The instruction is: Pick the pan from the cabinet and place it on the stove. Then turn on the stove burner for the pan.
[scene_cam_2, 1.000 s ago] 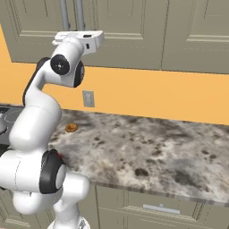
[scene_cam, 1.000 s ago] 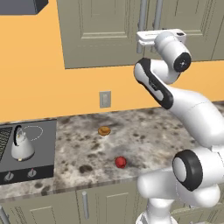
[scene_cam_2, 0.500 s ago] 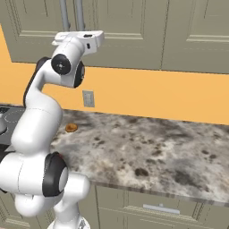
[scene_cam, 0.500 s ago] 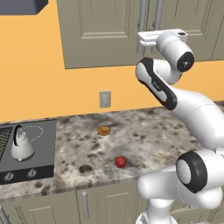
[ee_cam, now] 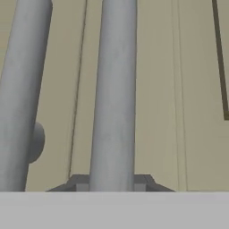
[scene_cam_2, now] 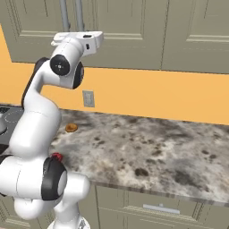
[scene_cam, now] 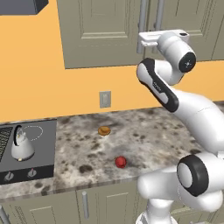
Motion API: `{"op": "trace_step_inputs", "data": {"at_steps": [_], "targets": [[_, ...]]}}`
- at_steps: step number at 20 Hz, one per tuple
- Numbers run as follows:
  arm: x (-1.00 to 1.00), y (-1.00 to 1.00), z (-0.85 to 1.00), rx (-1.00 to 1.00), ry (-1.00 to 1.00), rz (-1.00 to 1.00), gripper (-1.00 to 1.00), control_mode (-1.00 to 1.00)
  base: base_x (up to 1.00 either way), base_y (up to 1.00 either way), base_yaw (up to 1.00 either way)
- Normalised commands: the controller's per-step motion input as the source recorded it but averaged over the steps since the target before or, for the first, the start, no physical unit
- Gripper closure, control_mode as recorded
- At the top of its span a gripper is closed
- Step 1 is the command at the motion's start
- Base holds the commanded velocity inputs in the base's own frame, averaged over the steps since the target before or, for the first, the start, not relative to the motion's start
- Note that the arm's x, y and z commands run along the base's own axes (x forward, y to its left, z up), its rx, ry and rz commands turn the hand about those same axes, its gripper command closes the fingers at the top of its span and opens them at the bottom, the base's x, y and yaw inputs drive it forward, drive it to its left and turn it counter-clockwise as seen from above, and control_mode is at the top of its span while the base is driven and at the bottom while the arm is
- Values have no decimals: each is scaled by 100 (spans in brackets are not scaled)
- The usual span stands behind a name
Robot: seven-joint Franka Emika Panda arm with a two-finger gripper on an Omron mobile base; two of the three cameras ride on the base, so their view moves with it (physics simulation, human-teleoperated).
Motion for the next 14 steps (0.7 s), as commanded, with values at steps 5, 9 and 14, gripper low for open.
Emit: {"op": "trace_step_inputs", "data": {"at_steps": [5, 9, 14], "targets": [[-38, -40, -1, 0, 3, 8, 100, -100, 0, 0, 0], [-55, -41, 0, 0, 2, 13, 100, -100, 0, 0, 0], [-56, -49, -8, 0, 5, 18, 100, -100, 0, 0, 0]]}}
